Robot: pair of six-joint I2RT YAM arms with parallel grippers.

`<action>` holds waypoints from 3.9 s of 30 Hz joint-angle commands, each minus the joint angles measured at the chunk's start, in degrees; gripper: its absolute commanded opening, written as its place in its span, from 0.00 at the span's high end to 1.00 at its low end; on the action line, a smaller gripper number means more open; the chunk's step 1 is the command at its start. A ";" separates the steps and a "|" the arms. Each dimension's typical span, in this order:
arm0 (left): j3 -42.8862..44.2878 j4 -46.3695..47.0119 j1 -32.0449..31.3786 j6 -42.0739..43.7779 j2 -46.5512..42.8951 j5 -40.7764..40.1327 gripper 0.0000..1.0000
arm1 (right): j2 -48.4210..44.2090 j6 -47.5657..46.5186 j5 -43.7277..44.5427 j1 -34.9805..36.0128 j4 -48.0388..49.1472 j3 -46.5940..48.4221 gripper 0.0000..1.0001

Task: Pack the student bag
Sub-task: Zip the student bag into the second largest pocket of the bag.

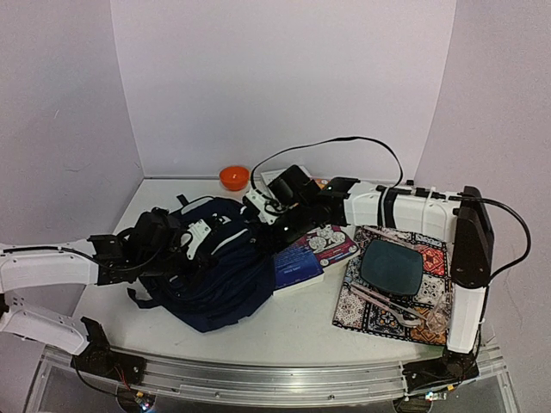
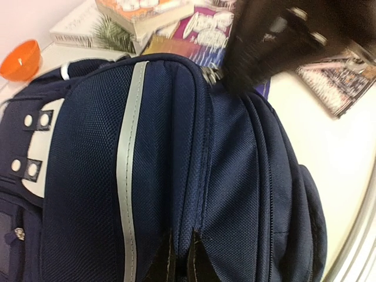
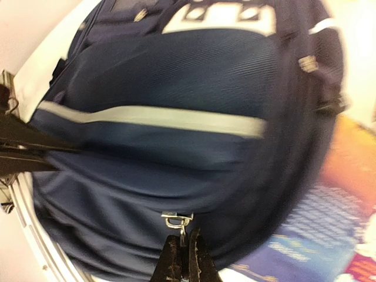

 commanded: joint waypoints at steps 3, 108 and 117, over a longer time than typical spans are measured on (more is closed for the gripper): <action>1.49 -5.28 0.28 -0.99 -7.48 1.26 1.00 | -3.55 -7.46 10.07 -8.61 -7.05 0.67 1.00; 4.83 -0.50 -13.86 -20.33 -2.70 -17.19 1.00 | 6.55 -12.20 -14.52 -12.94 3.59 4.84 0.46; 5.10 -0.43 -8.23 -21.30 -1.90 -8.00 1.00 | 5.95 -4.14 -19.85 -12.43 11.71 -0.83 0.41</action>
